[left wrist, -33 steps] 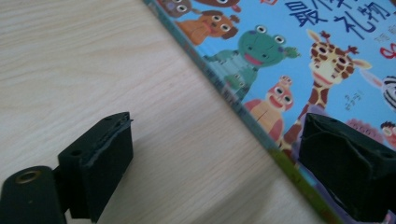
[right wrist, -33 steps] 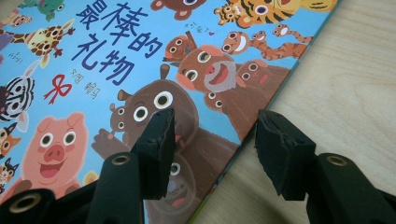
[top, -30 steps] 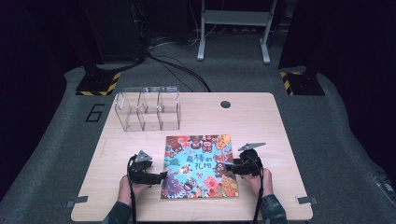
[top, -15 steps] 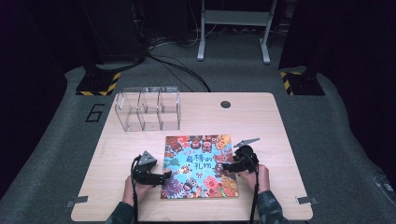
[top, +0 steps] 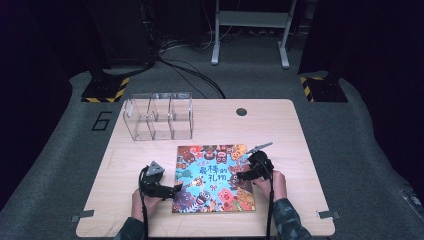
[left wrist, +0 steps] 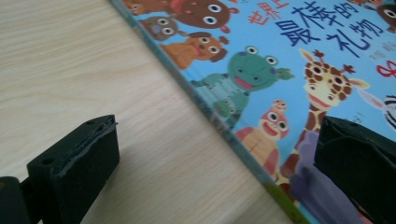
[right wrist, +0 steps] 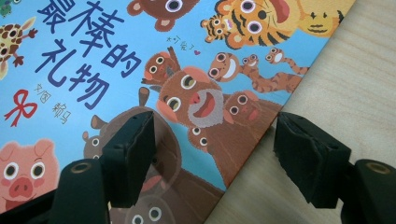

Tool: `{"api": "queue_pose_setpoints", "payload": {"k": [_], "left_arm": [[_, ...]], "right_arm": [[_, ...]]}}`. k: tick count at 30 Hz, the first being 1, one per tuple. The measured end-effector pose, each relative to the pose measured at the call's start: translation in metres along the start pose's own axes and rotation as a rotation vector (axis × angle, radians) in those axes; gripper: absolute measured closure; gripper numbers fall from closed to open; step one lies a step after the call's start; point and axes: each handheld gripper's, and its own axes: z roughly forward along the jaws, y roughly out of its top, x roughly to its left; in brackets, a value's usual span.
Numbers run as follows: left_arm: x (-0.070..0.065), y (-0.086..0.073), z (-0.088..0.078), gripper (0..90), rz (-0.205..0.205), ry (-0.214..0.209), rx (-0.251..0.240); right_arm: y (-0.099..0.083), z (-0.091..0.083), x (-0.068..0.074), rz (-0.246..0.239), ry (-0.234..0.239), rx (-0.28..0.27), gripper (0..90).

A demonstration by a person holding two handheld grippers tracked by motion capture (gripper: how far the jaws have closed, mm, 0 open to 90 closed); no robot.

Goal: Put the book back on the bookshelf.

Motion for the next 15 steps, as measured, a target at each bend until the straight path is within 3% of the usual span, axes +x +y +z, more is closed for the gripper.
{"api": "queue_pose_setpoints", "payload": {"k": [5,15], "left_arm": [[0.0035,-0.0016,-0.0018,0.1,0.008,0.065,0.021],[0.0092,-0.0032,-0.005,0.0,-0.03,0.087,0.009]], "right_arm": [[0.0028,-0.0006,-0.0021,0.021,0.002,0.018,32.1],[0.0083,-0.0001,-0.0018,0.029,0.002,0.06,31.4]]}}
